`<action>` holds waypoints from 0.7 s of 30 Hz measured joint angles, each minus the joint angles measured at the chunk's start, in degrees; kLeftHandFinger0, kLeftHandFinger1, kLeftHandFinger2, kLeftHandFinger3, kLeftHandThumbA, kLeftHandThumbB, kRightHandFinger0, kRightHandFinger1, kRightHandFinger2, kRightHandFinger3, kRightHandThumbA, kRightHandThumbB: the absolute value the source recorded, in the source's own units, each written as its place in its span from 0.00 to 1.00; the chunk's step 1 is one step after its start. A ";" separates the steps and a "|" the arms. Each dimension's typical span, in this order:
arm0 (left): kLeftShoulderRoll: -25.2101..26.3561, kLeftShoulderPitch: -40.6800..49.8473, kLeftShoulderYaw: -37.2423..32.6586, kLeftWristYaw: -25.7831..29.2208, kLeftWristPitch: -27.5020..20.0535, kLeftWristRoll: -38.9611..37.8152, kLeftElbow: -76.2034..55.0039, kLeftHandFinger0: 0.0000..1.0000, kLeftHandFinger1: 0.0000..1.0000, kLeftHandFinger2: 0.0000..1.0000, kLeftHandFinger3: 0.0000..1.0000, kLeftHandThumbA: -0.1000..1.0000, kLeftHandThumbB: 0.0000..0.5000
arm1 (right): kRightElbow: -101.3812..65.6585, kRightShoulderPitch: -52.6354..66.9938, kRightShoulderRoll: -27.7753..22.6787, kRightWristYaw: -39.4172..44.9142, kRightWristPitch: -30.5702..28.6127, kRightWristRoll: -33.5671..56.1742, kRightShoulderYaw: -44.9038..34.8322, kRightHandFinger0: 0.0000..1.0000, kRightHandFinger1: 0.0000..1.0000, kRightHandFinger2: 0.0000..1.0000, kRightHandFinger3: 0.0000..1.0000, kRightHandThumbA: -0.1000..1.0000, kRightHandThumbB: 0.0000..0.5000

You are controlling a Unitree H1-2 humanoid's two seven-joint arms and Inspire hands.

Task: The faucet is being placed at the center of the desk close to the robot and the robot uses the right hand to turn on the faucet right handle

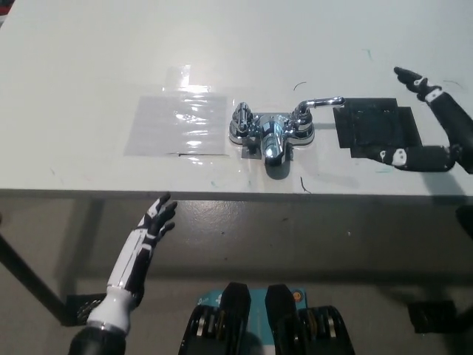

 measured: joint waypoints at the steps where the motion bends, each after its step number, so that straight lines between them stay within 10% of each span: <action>1: 0.00 -0.47 0.00 0.00 0.05 0.00 0.05 1.00 1.00 1.00 1.00 1.00 0.22 | -1.65 0.53 0.13 -0.25 -0.13 0.59 -0.46 1.00 1.00 1.00 1.00 1.00 0.47; 6: 0.01 -2.83 0.03 -0.01 0.34 -0.02 0.71 1.00 1.00 1.00 1.00 1.00 0.28 | -11.40 3.47 1.96 -1.93 -1.53 4.03 -3.04 1.00 1.00 1.00 1.00 1.00 0.32; 8: 0.01 -3.48 0.05 -0.01 0.46 -0.04 0.78 1.00 1.00 1.00 1.00 1.00 0.29 | -14.89 5.31 3.24 -2.56 -2.38 5.06 -3.70 1.00 1.00 1.00 1.00 0.91 0.09; 11: 0.03 -4.31 0.16 -0.01 0.68 -0.09 0.79 1.00 1.00 1.00 1.00 1.00 0.28 | -19.73 10.40 6.90 -3.60 -5.31 7.03 -4.30 1.00 1.00 1.00 1.00 1.00 0.39; 21: 0.01 -3.39 0.13 -0.03 1.01 -0.09 0.77 1.00 1.00 1.00 1.00 1.00 0.24 | -12.19 25.04 16.33 -5.54 -14.05 9.34 -4.20 1.00 1.00 1.00 1.00 1.00 0.15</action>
